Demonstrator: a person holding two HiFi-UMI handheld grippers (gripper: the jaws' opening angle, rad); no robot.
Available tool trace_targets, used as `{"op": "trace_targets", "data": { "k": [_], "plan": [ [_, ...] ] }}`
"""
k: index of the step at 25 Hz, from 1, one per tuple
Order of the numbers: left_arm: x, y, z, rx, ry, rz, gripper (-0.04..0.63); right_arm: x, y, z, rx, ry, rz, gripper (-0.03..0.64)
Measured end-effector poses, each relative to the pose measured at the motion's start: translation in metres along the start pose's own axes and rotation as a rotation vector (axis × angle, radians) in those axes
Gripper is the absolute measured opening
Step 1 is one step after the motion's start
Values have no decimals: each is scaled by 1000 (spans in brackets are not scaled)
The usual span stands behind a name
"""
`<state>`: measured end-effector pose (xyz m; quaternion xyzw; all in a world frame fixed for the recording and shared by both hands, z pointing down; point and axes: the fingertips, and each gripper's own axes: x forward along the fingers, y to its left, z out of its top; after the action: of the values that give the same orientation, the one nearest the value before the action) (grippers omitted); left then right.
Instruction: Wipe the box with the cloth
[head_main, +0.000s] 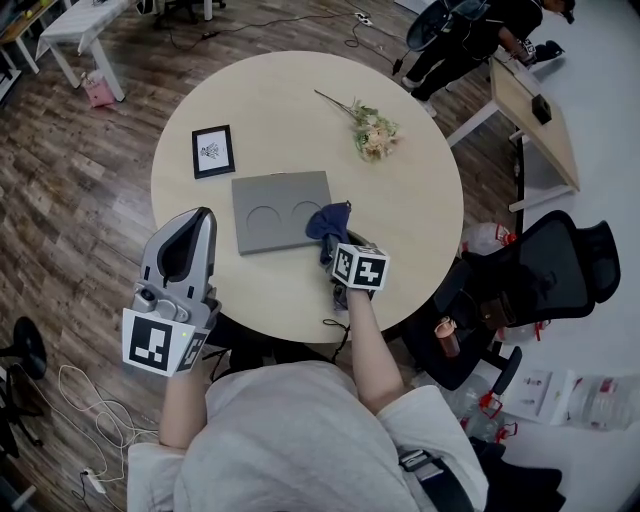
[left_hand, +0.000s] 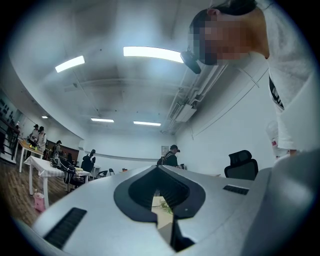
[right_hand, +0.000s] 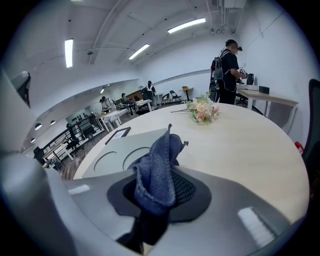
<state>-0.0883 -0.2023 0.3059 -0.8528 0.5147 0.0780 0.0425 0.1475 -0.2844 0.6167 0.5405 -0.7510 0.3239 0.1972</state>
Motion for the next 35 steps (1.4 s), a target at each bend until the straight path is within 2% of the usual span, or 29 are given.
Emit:
{"op": "trace_targets", "data": {
  "k": [9, 24, 35],
  "plan": [
    [-1, 4, 8, 3, -9, -25, 6, -35, 31, 21, -62, -129, 33, 94],
    [2, -8, 23, 8, -37, -117, 6, -115, 76, 80, -176, -382, 45, 94],
    [-2, -11, 34, 12, -62, -137, 6, -178, 105, 121, -225, -568, 57, 94]
  ]
}}
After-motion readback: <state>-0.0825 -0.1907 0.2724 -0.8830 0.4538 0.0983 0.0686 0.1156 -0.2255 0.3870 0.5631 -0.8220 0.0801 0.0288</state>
